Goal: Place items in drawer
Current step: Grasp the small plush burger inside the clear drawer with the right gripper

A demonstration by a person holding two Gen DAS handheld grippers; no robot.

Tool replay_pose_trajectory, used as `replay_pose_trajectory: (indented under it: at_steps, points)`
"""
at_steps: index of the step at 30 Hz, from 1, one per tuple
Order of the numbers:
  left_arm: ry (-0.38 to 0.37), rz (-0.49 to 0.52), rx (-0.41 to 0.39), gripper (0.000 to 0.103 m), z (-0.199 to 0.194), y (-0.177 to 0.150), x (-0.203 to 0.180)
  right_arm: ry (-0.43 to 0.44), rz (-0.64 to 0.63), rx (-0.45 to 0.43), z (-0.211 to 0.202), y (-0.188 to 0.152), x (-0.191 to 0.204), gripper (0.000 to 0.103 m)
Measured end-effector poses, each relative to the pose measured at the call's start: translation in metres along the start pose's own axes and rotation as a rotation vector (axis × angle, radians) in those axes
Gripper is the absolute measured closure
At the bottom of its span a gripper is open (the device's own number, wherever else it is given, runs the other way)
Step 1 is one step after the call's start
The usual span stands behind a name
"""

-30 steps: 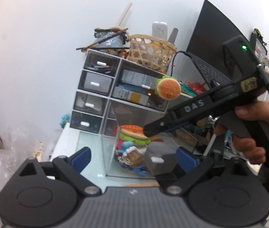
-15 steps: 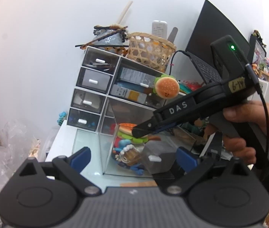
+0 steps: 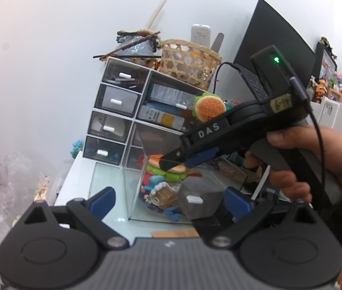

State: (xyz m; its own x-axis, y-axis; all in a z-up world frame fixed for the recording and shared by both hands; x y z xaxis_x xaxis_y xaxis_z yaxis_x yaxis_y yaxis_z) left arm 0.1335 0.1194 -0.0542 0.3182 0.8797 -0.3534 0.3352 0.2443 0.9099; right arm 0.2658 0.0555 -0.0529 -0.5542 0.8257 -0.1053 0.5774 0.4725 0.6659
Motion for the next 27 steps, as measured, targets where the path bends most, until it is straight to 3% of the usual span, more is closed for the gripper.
replay_pose_trajectory:
  at_steps: [2, 16, 22, 27]
  points:
    - [0.000, 0.000, 0.002, 0.005, 0.000, 0.000, -0.001, -0.003, 0.009, 0.003, 0.004, 0.001, -0.002, 0.039]
    - [0.001, 0.001, 0.010, 0.005, 0.002, -0.002, -0.003, -0.065, -0.029, 0.022, 0.025, 0.005, -0.003, 0.034]
    - [0.006, 0.002, 0.011, 0.005, 0.002, -0.002, -0.001, -0.072, -0.020, 0.012, 0.022, 0.006, -0.009, 0.047]
    - [0.008, 0.006, 0.013, 0.005, 0.002, -0.002, -0.002, -0.059, -0.020, 0.014, 0.019, 0.004, -0.010, 0.047]
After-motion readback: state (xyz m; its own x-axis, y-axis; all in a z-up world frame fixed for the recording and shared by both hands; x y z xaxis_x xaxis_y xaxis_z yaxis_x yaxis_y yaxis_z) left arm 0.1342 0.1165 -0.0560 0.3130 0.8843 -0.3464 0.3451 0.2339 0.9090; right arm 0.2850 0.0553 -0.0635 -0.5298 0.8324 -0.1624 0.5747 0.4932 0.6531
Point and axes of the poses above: each gripper's, at about its wrist camera, not at the fingertips, and z roughly the way its jaws point, x to its left, y to its top, the point moved 9 cm from there along z, roughly the way its jaws point, and after that the axes turned 12 degrees about -y, right-handed, at the moved point
